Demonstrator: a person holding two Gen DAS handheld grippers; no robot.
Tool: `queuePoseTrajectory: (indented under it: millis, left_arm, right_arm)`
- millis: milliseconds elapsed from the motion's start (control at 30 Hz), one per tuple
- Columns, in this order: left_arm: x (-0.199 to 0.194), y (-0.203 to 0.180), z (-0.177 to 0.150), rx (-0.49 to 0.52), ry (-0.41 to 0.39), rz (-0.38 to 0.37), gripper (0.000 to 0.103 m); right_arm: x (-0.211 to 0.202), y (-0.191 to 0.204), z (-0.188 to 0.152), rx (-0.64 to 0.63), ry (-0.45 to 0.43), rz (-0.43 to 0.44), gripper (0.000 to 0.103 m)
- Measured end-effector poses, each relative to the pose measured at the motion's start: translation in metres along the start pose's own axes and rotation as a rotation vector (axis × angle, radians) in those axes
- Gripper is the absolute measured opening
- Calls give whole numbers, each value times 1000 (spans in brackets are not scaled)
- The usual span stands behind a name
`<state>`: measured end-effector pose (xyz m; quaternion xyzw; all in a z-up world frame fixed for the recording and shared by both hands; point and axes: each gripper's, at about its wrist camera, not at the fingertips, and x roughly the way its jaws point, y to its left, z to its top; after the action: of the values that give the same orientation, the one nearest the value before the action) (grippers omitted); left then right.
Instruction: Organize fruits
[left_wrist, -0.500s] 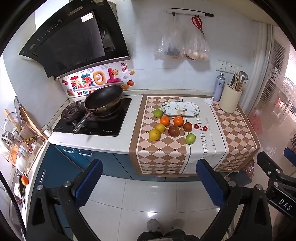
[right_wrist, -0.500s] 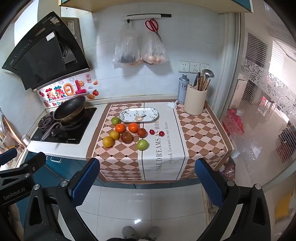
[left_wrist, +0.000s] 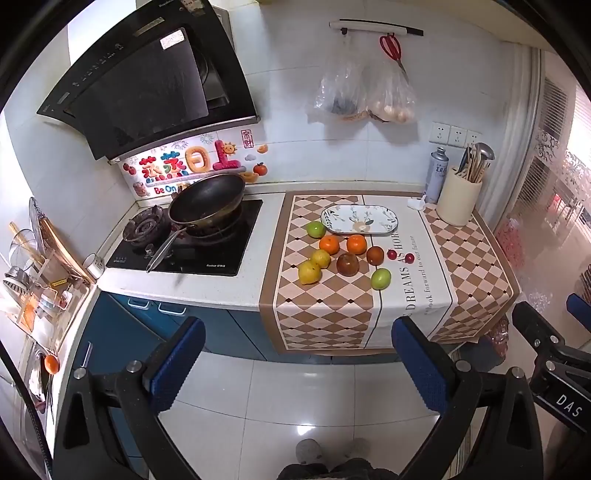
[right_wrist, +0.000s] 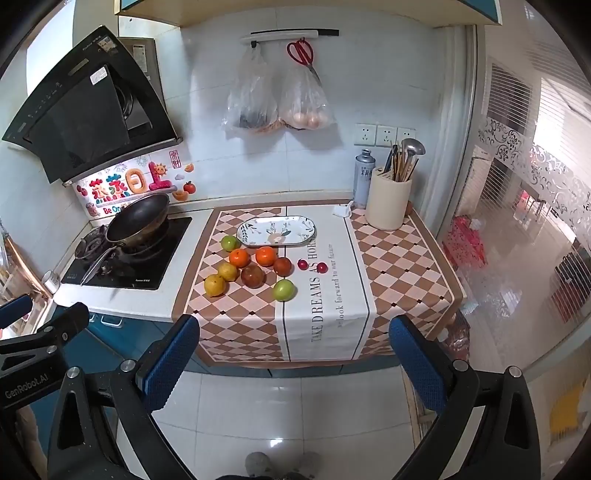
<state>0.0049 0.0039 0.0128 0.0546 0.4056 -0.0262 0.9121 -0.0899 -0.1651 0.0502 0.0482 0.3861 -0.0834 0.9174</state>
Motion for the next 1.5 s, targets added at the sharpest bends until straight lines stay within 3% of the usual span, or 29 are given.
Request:
queuePoseTrajectory:
  millis: [1500]
  left_arm:
    - [-2, -3, 1, 5, -10, 6, 103]
  right_arm:
    - [-2, -5, -9, 12, -18, 0, 103]
